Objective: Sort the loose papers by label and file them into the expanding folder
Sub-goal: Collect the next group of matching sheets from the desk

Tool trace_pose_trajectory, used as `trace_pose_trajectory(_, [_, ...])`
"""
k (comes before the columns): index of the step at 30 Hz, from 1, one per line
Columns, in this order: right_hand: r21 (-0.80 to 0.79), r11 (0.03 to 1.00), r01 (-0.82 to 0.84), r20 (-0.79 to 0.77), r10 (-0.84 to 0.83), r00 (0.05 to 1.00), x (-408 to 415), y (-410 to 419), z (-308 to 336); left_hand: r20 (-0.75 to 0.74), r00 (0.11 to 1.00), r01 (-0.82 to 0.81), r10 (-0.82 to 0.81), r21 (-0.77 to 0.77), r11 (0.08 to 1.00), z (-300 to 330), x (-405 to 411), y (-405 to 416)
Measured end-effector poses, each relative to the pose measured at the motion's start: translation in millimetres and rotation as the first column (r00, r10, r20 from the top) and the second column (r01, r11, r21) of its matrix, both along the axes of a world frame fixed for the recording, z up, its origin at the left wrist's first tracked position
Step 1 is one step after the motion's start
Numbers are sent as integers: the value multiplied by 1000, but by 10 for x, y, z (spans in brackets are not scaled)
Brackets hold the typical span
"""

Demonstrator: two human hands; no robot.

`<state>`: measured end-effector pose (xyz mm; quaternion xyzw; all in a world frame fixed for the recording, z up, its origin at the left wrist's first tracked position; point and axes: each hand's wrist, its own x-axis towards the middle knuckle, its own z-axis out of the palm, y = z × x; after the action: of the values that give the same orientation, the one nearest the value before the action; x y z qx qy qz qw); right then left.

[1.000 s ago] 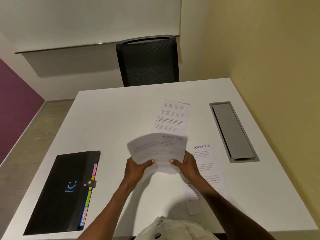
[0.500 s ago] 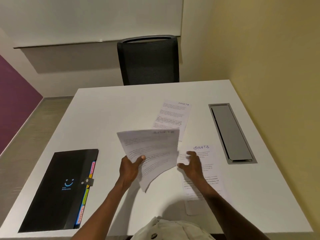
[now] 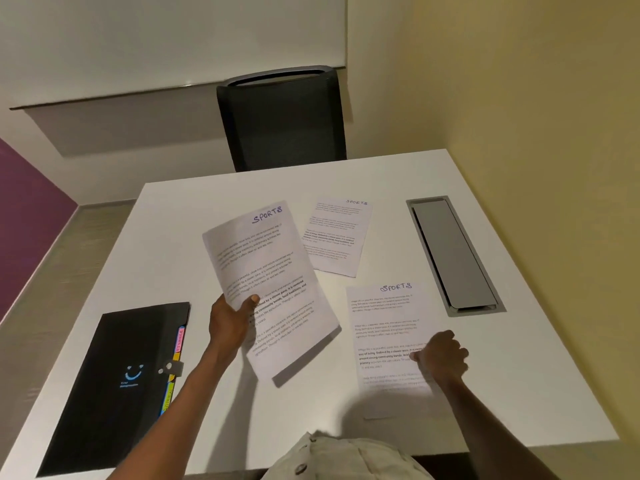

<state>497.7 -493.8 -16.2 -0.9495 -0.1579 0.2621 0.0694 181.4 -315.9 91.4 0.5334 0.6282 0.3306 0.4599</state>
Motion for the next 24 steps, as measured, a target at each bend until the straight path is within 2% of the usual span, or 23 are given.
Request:
trace_pose_trajectory(8, [37,998,52,-105,-48,993,85,28,-22,19,999,-34,34,-8,999,30,37,-55])
trace_pose_trajectory(10, [114,990,79,-127,-65,990,123,30,-17,12,999,-40,40,-12,999,24,24,-69])
trace_pose_trajectory(13, [270,957,102,-80,-83,993,183,54,47,-16,998,-65,65,-2,998,8,-11,-53])
trace_pose_trajectory(19, [521,853,-5,120,-68,990,131,298,652,-35,990,-135,136,38,990,44,-37,17])
trace_pose_trajectory(22, [651,751,-114,182,-9,983,24,450,1068,-42,989,-144,145,30,989,79,-36,50])
trace_pose_trajectory(24, [731,663,-163,167,57,984,-67,531,1358,-37,991,-127,127,9,992,103,-43,63])
